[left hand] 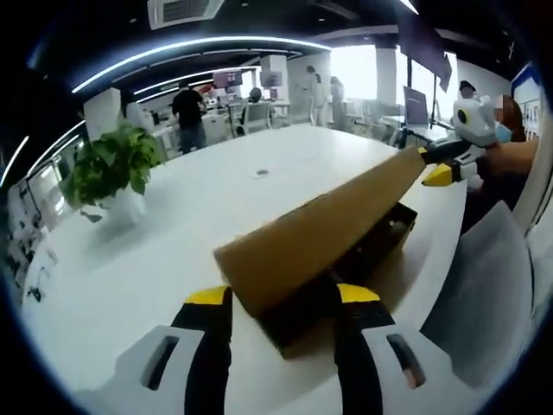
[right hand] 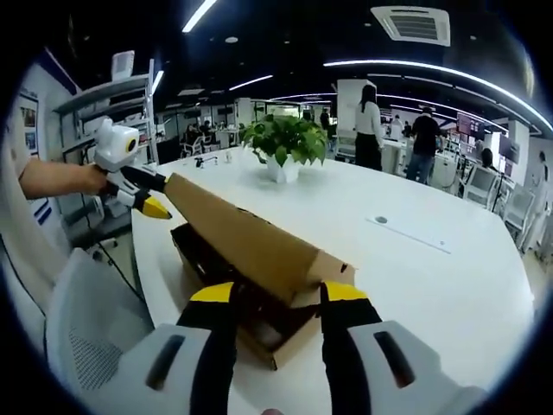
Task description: Operate the shoe box by opening the lid, removing the specified soft item, and placing it in the target area until the item is outside and the box remains undamaged.
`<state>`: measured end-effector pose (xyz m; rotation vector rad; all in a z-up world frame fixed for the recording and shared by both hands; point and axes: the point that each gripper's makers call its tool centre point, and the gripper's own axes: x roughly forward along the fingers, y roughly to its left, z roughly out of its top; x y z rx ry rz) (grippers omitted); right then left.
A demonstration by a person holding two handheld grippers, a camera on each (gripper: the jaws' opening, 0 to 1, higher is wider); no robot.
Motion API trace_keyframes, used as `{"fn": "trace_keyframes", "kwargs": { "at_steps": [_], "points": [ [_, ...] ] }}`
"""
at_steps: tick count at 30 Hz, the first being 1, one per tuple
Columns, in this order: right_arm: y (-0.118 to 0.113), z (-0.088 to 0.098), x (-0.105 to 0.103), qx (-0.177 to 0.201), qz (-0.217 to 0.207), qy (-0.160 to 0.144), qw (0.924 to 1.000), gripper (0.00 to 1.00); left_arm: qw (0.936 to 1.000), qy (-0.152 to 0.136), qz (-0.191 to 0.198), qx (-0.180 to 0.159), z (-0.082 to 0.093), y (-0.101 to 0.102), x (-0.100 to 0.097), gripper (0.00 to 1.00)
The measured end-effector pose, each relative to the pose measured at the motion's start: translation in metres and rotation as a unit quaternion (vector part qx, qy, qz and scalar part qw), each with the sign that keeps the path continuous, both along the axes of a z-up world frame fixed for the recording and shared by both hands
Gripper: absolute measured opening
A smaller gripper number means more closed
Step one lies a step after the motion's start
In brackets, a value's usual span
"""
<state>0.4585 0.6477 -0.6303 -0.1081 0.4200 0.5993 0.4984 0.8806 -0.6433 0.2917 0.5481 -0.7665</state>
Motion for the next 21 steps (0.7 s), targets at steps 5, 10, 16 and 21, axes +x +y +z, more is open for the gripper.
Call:
{"fn": "trace_keyframes", "kwargs": {
  "at_steps": [5, 10, 16, 21],
  "points": [
    [-0.002, 0.009, 0.008, -0.003, 0.001, -0.006, 1.0, 0.34, 0.9998, -0.017, 0.012, 0.002, 0.01, 0.004, 0.013, 0.34],
    [-0.004, 0.015, 0.017, -0.025, 0.006, -0.014, 0.9996, 0.33, 0.9996, -0.023, 0.019, -0.001, 0.018, 0.006, 0.022, 0.29],
    [-0.007, 0.021, 0.025, -0.027, 0.005, -0.016, 0.9995, 0.31, 0.9991, -0.034, 0.027, 0.0, 0.025, 0.008, 0.033, 0.23],
    [-0.008, 0.026, 0.032, -0.03, 0.005, -0.021, 0.9993, 0.3, 0.9985, -0.041, 0.036, -0.002, 0.031, 0.01, 0.043, 0.17]
  ]
}}
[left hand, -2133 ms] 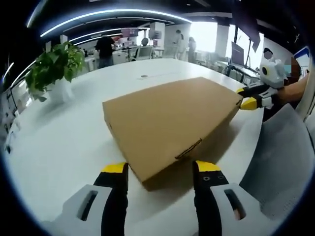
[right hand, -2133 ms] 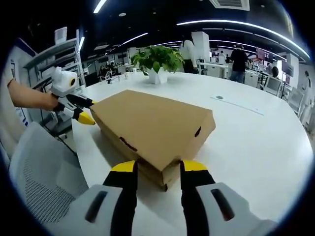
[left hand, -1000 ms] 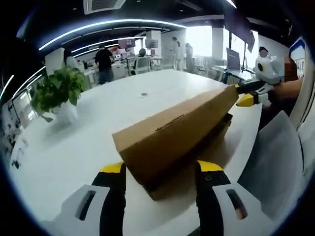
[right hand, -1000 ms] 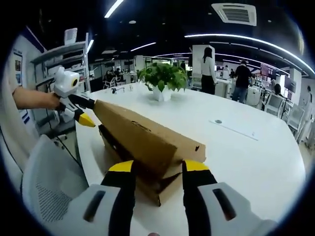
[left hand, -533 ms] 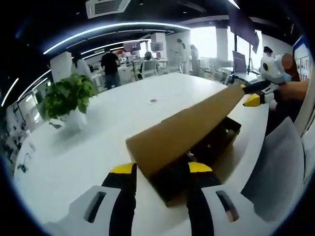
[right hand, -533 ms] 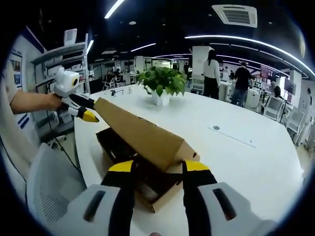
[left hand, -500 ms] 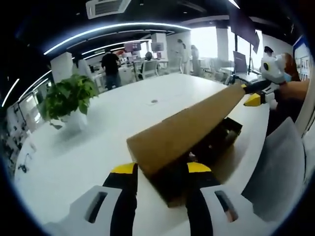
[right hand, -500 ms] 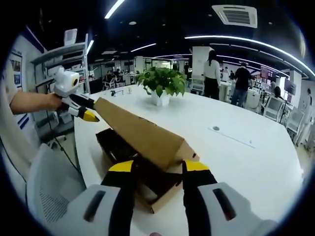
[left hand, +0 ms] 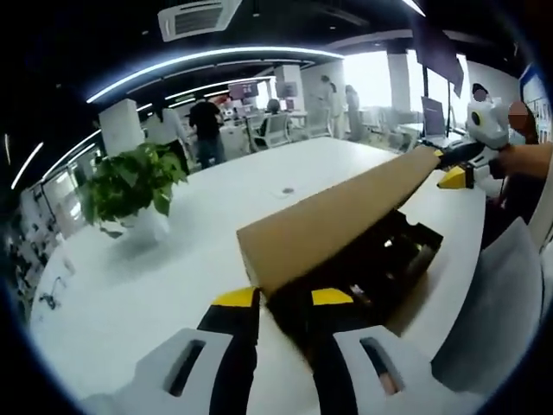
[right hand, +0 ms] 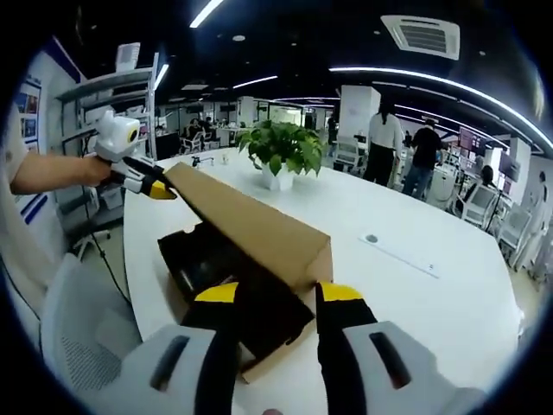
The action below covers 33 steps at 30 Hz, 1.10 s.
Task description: Operate the shoe box by opening the lid, removing the specified soft item, and placing it in the target area until the item is outside and the box remains undamaged.
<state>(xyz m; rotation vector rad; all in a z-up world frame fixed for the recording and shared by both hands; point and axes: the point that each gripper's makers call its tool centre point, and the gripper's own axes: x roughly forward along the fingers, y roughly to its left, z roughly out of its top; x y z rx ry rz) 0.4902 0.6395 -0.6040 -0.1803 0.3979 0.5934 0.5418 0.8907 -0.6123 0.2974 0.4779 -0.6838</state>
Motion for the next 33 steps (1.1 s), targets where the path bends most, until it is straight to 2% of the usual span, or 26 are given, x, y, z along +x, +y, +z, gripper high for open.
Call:
{"fn": "trace_keyframes", "kwargs": {
  "at_steps": [20, 29, 33],
  "points": [
    [-0.008, 0.014, 0.032, -0.009, -0.004, -0.011, 0.9999, 0.28, 0.9995, -0.015, 0.029, 0.002, 0.015, 0.003, 0.042, 0.01],
    [-0.012, 0.016, 0.046, -0.008, -0.011, -0.019, 0.9997, 0.27, 0.9992, -0.011, 0.035, -0.018, 0.018, 0.003, 0.054, 0.01],
    [-0.015, 0.01, 0.049, -0.003, -0.019, -0.008, 0.9998, 0.25, 0.9992, -0.011, 0.035, -0.018, 0.02, 0.002, 0.059, 0.0]
  ]
}}
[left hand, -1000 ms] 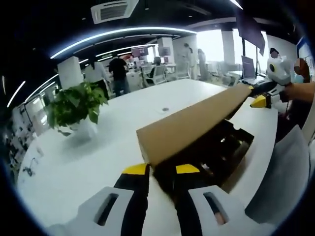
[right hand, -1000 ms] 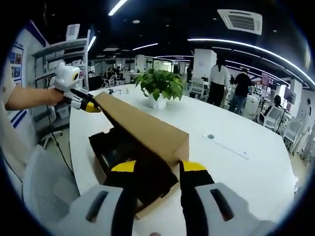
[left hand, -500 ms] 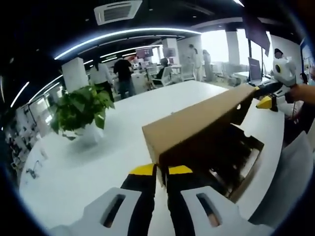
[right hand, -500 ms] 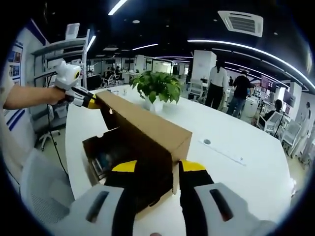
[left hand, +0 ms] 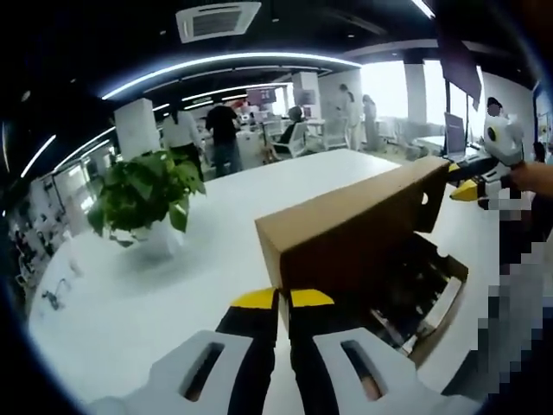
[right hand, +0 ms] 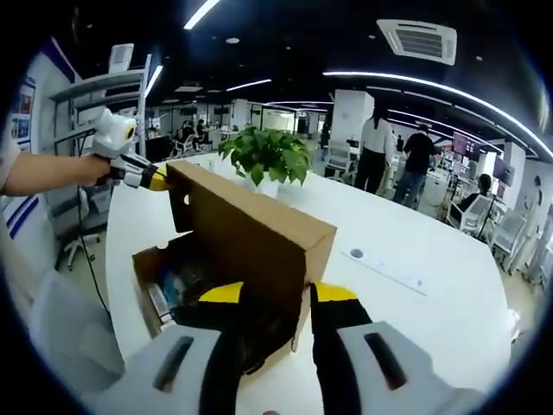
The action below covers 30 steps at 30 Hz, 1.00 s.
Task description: Operate the shoe box by opening the lid, removing the specified soft item, and placing it in the target area until the item is outside and the box remains undamaged.
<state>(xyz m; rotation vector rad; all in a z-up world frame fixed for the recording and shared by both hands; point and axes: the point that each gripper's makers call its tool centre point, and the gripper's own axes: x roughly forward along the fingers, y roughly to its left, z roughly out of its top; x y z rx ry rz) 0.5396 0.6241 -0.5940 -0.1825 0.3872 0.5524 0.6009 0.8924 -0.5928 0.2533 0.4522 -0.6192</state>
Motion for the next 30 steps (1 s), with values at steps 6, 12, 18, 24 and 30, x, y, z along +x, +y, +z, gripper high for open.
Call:
{"fn": "trace_keyframes", "kwargs": {
  "at_steps": [6, 12, 18, 24, 30],
  "points": [
    [-0.008, -0.013, -0.001, 0.0, -0.015, 0.013, 0.9998, 0.2, 1.0, 0.0, 0.0, -0.001, 0.002, -0.002, 0.008, 0.0],
    [-0.018, -0.033, -0.002, -0.007, -0.034, 0.033, 0.9989, 0.18, 1.0, 0.001, 0.001, -0.003, 0.002, -0.004, 0.017, 0.0],
    [-0.027, -0.048, 0.003, -0.005, -0.058, 0.039, 0.9976, 0.14, 1.0, 0.001, -0.001, -0.004, 0.002, -0.004, 0.025, 0.0],
    [-0.028, -0.06, 0.011, -0.011, -0.069, 0.032, 0.997, 0.1, 1.0, 0.002, -0.002, -0.005, 0.001, -0.005, 0.031, 0.0],
    [-0.025, -0.071, 0.021, -0.003, -0.076, 0.04, 0.9963, 0.08, 1.0, 0.004, -0.005, 0.003, 0.0, -0.007, 0.038, 0.0]
  ]
}}
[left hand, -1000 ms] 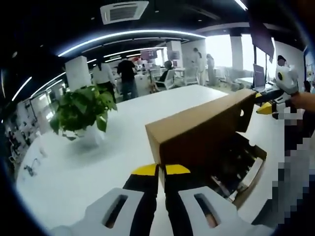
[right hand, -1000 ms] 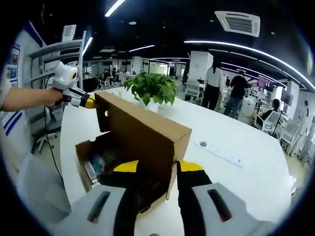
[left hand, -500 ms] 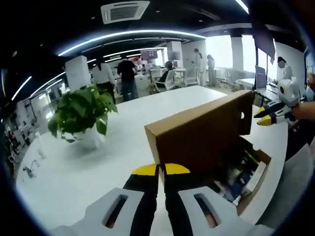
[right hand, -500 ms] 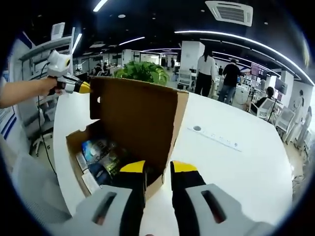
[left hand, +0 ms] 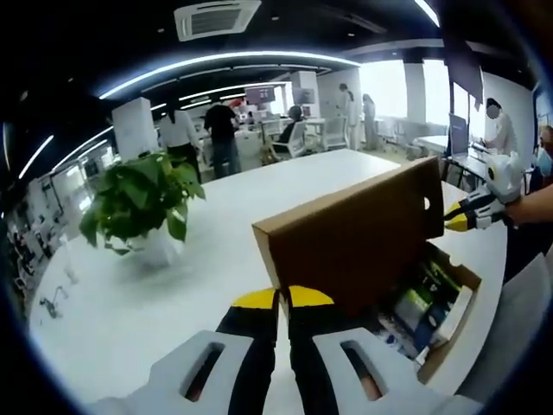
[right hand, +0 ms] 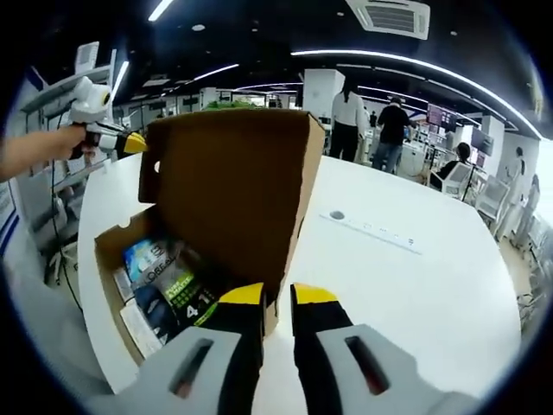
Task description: Operate the shoe box by opening the lid, removing the specified soft item, and placing it in the target area until the item is outside and the box remains undamaged.
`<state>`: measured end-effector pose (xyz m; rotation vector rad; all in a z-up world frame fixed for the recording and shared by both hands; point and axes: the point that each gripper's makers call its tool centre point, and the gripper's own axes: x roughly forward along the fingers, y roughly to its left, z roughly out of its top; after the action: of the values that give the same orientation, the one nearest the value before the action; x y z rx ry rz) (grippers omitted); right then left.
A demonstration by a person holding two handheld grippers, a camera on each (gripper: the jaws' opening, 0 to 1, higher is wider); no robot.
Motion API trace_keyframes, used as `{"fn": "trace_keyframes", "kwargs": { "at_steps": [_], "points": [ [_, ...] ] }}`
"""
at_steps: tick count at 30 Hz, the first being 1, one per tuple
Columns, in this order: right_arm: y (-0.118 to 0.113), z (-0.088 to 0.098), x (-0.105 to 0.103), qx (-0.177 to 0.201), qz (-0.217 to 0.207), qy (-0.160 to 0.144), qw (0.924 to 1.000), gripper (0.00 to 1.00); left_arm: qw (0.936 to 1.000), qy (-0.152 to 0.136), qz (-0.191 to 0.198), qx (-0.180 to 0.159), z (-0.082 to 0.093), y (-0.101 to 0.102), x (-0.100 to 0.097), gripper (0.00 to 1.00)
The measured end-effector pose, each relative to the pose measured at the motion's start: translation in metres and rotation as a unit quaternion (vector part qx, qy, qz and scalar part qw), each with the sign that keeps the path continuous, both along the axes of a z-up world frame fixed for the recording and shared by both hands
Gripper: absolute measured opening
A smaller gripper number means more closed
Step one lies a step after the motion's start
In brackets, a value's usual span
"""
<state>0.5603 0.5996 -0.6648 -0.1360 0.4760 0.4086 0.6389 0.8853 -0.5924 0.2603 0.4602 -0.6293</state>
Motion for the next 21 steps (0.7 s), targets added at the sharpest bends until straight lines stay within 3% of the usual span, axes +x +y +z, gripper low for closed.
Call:
{"fn": "trace_keyframes", "kwargs": {
  "at_steps": [21],
  "points": [
    [0.0, -0.023, 0.015, 0.009, -0.019, 0.024, 0.9995, 0.01, 0.9999, 0.011, 0.004, -0.003, -0.006, -0.004, 0.022, 0.0]
  ]
}}
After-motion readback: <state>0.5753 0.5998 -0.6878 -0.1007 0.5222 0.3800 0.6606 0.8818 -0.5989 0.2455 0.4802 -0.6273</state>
